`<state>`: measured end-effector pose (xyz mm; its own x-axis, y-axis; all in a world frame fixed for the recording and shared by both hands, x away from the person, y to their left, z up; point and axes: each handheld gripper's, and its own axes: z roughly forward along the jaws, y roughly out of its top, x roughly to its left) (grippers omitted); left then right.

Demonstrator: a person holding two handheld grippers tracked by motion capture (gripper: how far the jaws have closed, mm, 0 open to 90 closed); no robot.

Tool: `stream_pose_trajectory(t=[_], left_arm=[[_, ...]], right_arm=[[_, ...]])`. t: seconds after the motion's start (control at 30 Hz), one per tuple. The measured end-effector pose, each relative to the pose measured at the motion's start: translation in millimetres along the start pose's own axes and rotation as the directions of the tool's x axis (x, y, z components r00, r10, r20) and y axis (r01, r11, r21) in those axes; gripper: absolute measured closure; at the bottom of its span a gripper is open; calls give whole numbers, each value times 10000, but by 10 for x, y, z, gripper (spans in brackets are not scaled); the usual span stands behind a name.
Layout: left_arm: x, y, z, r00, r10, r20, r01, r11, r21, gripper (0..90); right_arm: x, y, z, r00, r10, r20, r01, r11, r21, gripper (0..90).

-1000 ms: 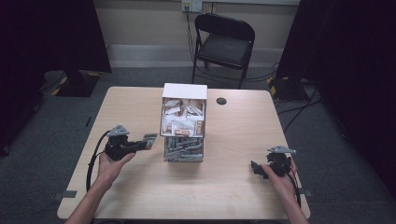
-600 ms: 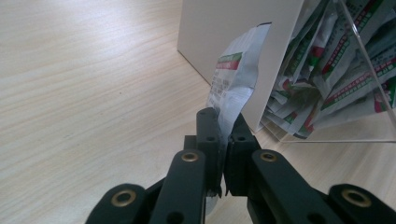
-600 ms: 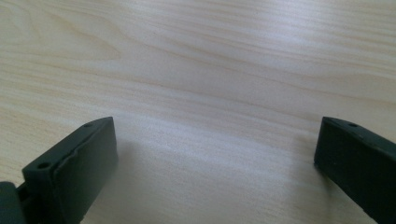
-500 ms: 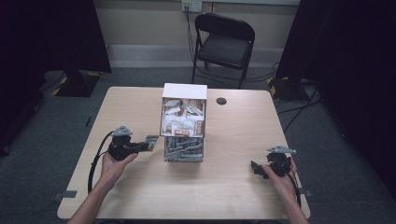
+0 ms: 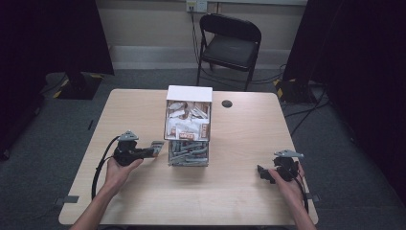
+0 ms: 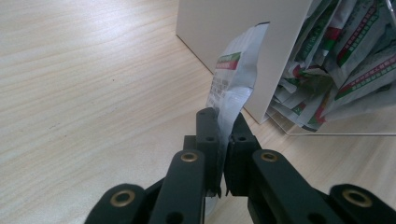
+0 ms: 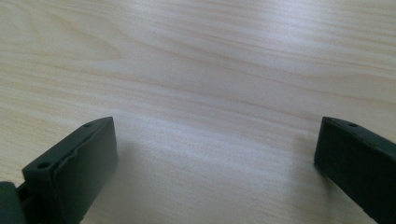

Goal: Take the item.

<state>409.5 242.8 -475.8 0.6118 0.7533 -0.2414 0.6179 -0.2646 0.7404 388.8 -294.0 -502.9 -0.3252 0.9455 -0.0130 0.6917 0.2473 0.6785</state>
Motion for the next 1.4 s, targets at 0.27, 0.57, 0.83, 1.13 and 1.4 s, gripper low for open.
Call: stream_pose_trajectory(t=[0.27,0.57,0.83,1.13,1.4], left_arm=[[64,-26,-6,9994,-24,-360,24,10000,-12,781],[114,-24,-23,9971,-240,-723,231,9996,-135,618],[190,15,2,9937,-228,-1094,193,9993,-332,497],[279,-5,54,9886,-391,-1451,318,9981,-520,336],[292,-3,29,9909,-575,-1216,503,9968,-619,186]], right_arm=[[0,0,0,10000,-1,-3,1,10000,1,0],[0,0,0,10000,2,-3,-2,10000,1,0],[0,0,0,10000,-1,-1,1,10000,-1,0],[0,0,0,10000,-1,-3,1,10000,0,0],[0,0,0,10000,-2,-2,2,10000,0,0]])
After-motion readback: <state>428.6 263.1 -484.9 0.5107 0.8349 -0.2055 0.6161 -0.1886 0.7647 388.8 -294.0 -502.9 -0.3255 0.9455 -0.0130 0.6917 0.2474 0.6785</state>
